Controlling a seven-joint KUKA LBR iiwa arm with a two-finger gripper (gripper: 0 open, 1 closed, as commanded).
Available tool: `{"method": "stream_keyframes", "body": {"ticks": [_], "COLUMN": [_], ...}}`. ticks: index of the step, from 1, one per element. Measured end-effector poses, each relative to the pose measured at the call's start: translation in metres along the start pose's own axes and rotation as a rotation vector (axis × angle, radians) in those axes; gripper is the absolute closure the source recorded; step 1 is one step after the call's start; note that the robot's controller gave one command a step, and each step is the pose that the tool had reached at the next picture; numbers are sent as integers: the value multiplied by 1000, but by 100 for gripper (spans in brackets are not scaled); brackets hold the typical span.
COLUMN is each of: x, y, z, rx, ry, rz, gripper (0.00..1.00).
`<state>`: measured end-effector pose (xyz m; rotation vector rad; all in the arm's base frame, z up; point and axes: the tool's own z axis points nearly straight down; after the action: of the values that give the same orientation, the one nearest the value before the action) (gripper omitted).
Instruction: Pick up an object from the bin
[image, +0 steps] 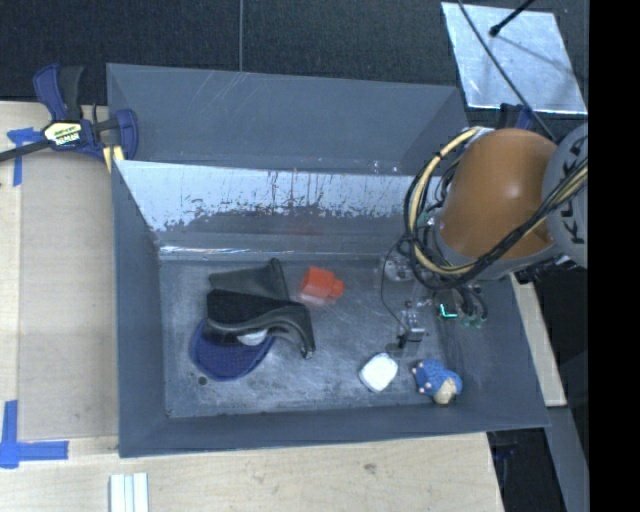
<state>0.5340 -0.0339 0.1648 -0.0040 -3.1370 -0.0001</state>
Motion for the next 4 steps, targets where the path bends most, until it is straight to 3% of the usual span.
{"method": "stream_keyframes", "body": {"ticks": [1,2,3,4], "x": [41,47,40,1], "y": [-68,-87,-79,-67], "z": [79,92,95,94], "rx": [0,1,-5,3], "ry": [-2,-15,-7,-7], "rz": [-579,-717,-1101,-931], "gripper": [0,0,0,0]}}
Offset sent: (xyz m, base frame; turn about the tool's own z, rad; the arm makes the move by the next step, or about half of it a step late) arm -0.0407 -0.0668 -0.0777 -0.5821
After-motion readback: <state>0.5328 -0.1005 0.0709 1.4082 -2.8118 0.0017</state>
